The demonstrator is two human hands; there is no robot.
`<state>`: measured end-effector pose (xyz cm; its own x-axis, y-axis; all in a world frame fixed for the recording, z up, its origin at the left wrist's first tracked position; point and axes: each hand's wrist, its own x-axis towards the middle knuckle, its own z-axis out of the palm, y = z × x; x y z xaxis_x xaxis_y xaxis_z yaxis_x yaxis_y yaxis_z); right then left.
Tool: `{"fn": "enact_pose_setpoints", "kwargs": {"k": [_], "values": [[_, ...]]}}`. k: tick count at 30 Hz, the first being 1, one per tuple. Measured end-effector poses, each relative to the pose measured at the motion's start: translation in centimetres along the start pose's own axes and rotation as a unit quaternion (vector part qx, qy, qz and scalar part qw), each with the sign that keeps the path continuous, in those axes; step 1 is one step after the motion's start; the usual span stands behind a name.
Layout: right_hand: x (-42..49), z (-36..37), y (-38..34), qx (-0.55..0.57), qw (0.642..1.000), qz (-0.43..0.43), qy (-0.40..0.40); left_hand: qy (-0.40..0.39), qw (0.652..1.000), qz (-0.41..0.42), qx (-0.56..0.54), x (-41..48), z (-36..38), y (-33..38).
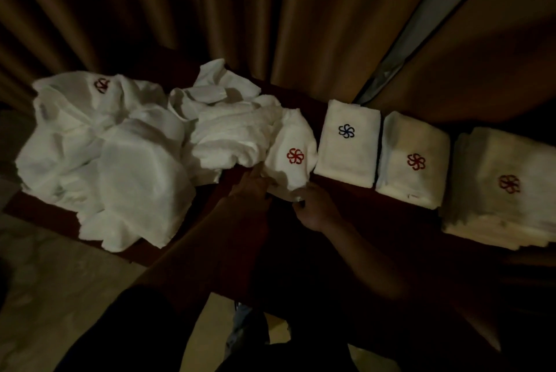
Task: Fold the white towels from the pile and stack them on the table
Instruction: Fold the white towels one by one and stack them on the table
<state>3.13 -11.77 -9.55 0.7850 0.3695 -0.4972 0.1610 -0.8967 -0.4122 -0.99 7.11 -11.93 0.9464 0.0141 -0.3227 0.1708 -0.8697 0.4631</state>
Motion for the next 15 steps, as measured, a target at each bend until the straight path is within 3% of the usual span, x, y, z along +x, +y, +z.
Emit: {"fn": "enact_pose_setpoints", "kwargs": {"k": [7, 15], "values": [[-0.9, 0.0, 0.2, -0.006, 0.998, 0.054, -0.019, 0.018, 0.997, -0.005, -0.078, 1.7, 2.1, -1.6], [-3.8, 0.2, 0.0, 0.1, 0.982, 0.07, 0.143, 0.069, 0.992, -0.002, -0.102, -1.1, -1.7, 1.5]]}}
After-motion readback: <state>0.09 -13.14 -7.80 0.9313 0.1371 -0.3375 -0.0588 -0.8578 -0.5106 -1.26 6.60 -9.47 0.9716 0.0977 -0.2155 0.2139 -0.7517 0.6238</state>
